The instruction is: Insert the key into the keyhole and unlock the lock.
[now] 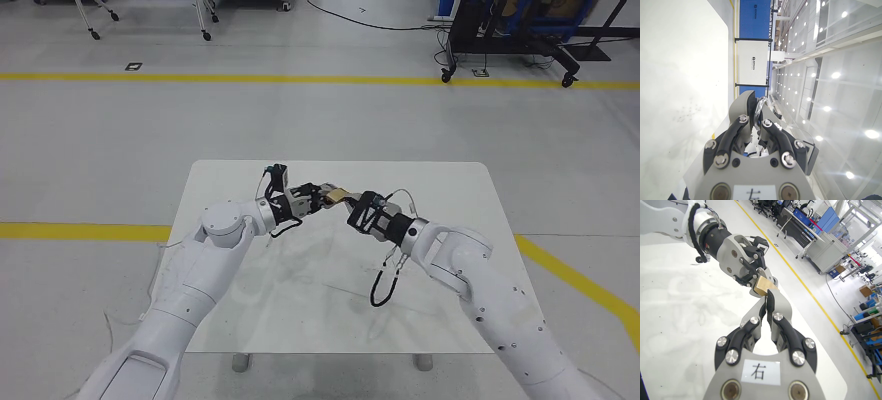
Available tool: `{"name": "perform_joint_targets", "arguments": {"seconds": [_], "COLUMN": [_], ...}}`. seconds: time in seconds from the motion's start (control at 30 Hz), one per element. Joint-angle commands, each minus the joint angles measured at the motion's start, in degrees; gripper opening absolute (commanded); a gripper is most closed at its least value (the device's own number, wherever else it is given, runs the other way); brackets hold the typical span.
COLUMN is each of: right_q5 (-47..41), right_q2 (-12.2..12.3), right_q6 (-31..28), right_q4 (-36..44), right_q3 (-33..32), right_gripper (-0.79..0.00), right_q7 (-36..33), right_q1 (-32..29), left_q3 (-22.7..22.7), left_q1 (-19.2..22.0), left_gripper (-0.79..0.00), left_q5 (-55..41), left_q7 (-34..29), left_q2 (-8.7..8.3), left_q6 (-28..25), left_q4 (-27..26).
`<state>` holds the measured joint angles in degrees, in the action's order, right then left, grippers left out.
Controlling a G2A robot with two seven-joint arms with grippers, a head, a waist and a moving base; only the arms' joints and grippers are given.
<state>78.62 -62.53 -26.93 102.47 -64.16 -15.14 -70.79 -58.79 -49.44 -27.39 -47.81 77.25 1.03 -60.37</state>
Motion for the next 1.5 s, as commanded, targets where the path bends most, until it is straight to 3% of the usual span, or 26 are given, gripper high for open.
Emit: {"name": "perform_joint_targets", "arguments": {"seconds": [0.0,0.23,0.3,0.4,0.53,0.7,0.8,0.97,1.3,1.47], "right_q5": [0.1,2.41,2.58,3.04,4.25,7.52,9.1,6.1,6.1,6.1], "right_q2": [0.07,0.25,0.25,0.25,0.34,0.51,0.82,1.89,1.89,1.89], "right_q6": [-0.77,-1.78,-1.78,-1.86,-2.09,-2.25,-2.59,-4.38,-4.38,-4.38], "right_q4": [0.09,1.17,1.22,1.47,1.87,3.18,4.73,7.03,7.03,7.03], "right_q3": [-0.29,-0.68,-0.71,-0.74,-1.11,-1.34,-2.63,-10.06,-10.06,-10.06], "right_gripper": [-0.785,-0.782,-0.613,-0.486,-0.388,-0.095,0.0,0.0,0.0,0.0], "right_q7": [0.16,0.71,0.73,0.73,1.1,1.44,2.63,10.41,10.41,10.41], "right_q1": [-0.18,-1.0,-1.18,-1.38,-1.67,-2.24,-3.31,-7.86,-7.86,-7.86], "left_q3": [-0.11,-0.6,-0.83,-1.05,-1.28,-1.34,-1.17,0.46,8.54,12.49], "left_q1": [-0.13,-0.3,-0.28,-0.36,-0.37,-0.31,-0.25,0.12,2.03,3.25], "left_gripper": [-0.785,-0.785,-0.785,-0.785,-0.785,-0.785,-0.785,-0.785,-0.785,-0.785], "left_q5": [0.04,-0.39,-0.62,-1.11,-1.88,-2.11,-1.98,1.06,15.79,20.36], "left_q7": [0.0,-0.05,-0.14,-0.33,-0.65,-0.78,-0.85,-0.33,6.33,6.38], "left_q2": [-0.03,-0.07,-0.1,-0.11,-0.08,-0.05,0.0,0.18,1.57,2.58], "left_q6": [-0.06,0.18,0.35,0.63,1.03,1.21,1.34,1.46,0.33,4.39], "left_q4": [-0.18,-0.32,-0.21,-0.17,-0.06,0.07,0.17,0.23,1.46,3.56]}}
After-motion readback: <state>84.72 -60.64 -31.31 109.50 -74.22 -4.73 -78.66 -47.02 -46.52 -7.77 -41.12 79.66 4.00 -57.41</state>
